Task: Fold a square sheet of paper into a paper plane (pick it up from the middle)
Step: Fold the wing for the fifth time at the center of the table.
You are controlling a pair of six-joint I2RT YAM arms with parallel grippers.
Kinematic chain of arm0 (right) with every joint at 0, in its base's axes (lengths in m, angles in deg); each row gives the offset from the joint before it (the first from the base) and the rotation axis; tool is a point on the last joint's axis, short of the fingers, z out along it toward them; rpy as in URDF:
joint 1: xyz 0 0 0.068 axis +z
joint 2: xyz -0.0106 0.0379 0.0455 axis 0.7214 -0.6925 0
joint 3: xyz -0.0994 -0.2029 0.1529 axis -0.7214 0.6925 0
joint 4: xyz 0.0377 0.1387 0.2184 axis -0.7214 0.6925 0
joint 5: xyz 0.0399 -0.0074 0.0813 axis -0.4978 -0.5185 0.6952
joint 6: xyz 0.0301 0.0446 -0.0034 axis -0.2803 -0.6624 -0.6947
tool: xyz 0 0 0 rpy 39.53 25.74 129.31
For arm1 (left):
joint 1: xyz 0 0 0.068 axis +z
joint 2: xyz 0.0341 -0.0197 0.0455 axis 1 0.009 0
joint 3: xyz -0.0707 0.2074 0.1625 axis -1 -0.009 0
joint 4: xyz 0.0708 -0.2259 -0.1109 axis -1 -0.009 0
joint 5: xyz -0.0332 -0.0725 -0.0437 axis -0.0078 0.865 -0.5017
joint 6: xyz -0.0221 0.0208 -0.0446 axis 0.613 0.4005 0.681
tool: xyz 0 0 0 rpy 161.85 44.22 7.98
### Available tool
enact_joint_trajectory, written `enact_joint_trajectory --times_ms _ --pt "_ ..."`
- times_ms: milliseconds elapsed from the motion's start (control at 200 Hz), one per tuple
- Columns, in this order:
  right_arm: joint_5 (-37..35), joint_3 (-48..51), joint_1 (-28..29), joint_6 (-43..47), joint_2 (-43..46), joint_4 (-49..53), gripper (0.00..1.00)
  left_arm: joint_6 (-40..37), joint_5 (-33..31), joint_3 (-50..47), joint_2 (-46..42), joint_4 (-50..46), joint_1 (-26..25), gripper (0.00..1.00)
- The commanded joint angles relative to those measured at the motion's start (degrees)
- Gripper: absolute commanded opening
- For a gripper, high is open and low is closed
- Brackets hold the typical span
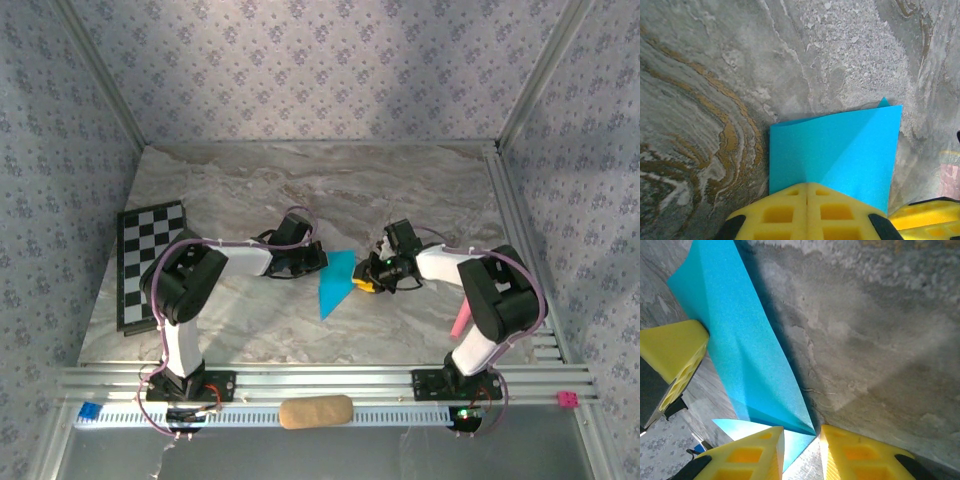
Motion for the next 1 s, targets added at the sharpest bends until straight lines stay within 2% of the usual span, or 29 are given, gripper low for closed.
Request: enact_joint_trajectory --times_ms 0,245,430,819,994 --pt "-0.9 -1.6 1.4 0.1 -1.7 -2.0 0.26 -1.3 0.8 0.6 1.4 -3.2 0.1 0.05" --pt "-3.0 -2.0 2.3 1.7 -0.6 -0.8 0.26 -1.2 1.0 0.6 1.6 -2.8 0.0 0.05" --pt "-2.2 -1.2 1.7 2.3 0.5 -4.1 0.28 -1.4 1.2 0.6 1.7 -2.5 -0.1 0.06" --pt "6.1 -4.1 -0.4 7.6 -3.1 -6.5 0.27 -1.1 2.2 0.3 2.1 -1.3 0.0 0.06" --pt "5.9 -4.8 -1.3 10.0 -3.0 -3.4 0.27 -1.1 2.1 0.5 2.3 -1.3 0.1 0.06"
